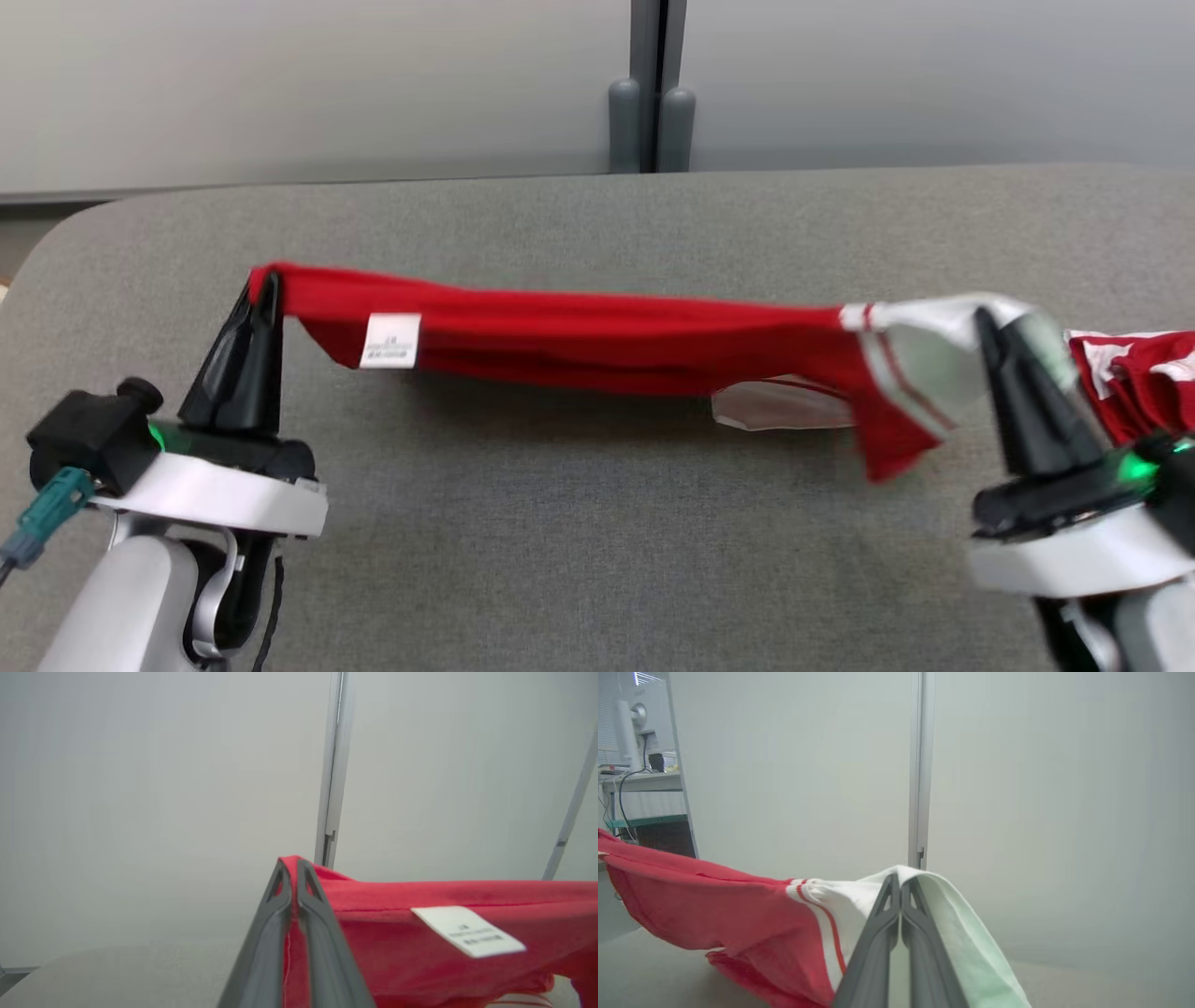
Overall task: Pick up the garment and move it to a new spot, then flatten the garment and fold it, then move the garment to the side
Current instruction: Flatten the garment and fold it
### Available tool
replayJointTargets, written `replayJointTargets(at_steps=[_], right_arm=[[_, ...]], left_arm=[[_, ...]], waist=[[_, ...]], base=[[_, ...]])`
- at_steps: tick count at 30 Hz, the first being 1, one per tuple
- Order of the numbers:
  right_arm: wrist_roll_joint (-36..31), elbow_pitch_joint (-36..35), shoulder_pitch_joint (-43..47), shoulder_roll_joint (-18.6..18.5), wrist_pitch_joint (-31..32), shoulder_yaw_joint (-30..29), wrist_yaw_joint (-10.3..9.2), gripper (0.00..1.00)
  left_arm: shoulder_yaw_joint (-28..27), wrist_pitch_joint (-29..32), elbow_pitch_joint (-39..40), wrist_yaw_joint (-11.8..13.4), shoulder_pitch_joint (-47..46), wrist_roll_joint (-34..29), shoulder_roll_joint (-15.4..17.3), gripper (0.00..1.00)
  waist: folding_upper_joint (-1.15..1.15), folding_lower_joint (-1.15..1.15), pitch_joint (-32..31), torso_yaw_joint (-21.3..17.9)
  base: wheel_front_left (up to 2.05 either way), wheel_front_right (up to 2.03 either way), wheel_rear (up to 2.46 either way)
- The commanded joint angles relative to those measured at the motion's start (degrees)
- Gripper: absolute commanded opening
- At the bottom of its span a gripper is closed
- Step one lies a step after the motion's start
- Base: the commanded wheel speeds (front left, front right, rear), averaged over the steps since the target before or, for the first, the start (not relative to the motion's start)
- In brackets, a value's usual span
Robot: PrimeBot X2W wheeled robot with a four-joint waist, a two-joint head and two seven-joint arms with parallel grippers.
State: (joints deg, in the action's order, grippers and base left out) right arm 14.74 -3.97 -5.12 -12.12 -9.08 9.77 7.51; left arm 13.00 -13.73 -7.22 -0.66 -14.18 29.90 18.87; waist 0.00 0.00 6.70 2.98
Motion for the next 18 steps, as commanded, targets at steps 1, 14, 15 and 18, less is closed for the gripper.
replayJointTargets(at_steps=[1, 14, 15, 18], right_arm=[[-1.2, -3.8, -1.8, -1.4, 0.9, -1.8, -0.04, 0.0], [-2.6, -19.0, -11.1, -6.8, 8.5, -8.9, -0.04, 0.0], [-2.3, -19.1, -11.6, -6.9, 8.7, -9.0, -0.04, 0.0], [-1.5, -18.7, -12.9, -7.0, 9.3, -9.2, -0.04, 0.0]], left_arm=[[-0.4, 1.0, 4.6, 1.1, -0.2, -0.4, 0.4, 0.0], [-1.6, 6.0, 25.4, 6.4, -7.4, -3.0, 0.8, 0.0], [-2.0, 6.2, 25.9, 6.8, -7.8, -2.8, 0.8, 0.0], [-2.3, 7.1, 26.1, 7.4, -8.9, -2.0, 0.5, 0.0]], waist=[[0.0, 0.0, -1.7, -0.9], [0.0, 0.0, -6.2, -3.4], [0.0, 0.0, -6.2, -3.5], [0.0, 0.0, -5.7, -3.7]], base=[[0.0, 0.0, 0.0], [0.0, 0.0, 0.0], [0.0, 0.0, 0.0], [0.0, 0.0, 0.0]])
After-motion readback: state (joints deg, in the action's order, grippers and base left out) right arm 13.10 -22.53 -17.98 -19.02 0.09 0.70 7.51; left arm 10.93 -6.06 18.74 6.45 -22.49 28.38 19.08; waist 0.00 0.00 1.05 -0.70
